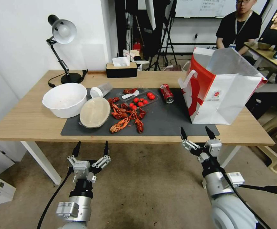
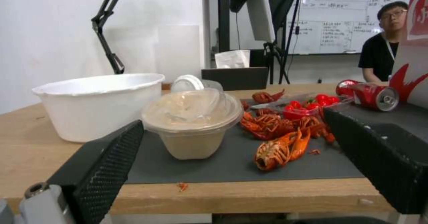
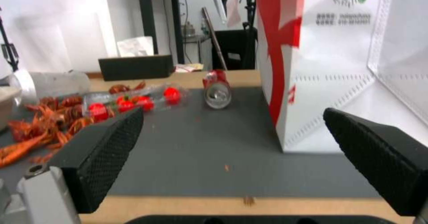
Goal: Pick up the trash from the table and place it into the takeout bag.
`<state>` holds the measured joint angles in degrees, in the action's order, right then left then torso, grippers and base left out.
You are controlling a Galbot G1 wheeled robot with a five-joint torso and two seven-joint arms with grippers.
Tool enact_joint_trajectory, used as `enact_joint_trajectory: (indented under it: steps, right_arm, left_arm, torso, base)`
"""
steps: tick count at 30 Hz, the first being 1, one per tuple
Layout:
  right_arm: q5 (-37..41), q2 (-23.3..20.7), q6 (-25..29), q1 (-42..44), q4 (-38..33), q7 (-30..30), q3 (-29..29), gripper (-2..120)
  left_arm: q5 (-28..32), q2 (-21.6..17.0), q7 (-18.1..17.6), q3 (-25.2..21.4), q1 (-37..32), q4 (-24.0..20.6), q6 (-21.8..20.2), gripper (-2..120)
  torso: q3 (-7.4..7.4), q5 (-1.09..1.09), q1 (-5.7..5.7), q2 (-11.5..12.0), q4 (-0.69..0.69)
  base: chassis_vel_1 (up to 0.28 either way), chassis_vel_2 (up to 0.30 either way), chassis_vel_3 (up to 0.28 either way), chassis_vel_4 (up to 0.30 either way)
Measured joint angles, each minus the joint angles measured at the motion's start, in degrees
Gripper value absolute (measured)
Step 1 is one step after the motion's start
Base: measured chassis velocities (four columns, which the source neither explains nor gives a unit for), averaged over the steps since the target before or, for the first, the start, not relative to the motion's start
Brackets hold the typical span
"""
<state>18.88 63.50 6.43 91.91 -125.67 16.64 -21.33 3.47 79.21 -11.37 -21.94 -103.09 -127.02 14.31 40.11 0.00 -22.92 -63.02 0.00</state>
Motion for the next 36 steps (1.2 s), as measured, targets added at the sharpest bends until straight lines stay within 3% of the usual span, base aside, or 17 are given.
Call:
enact_joint_trajectory:
  steps: [7,19,36]
  right_arm:
    - [-2.3,1.6,1.9,4.1,0.4,0.2,0.2,100]
    - [-4.1,2.0,0.2,5.5,-0.2,2.1,1.3,100]
    - [-3.9,2.1,-1.2,0.6,2.0,0.6,3.6,100]
  left_arm:
    - [0.1,0.1,0.0,0.2,0.0,0.2,0.1,100]
    - [0.2,0.3,0.1,0.1,-0.1,0.1,0.1,100]
    - [0.3,0.2,0.1,-0.1,0.1,0.3,0.0,100]
  torso:
    - [0.0,0.0,0.0,0.0,0.0]
    - [0.0,0.0,0.0,0.0,0.0]
    - [0.0,0.0,0.0,0.0,0.0]
  base:
    - [0.0,0.0,0.0,0.0]
    - [0.0,0.0,0.0,0.0]
    - [0.0,0.0,0.0,0.0]
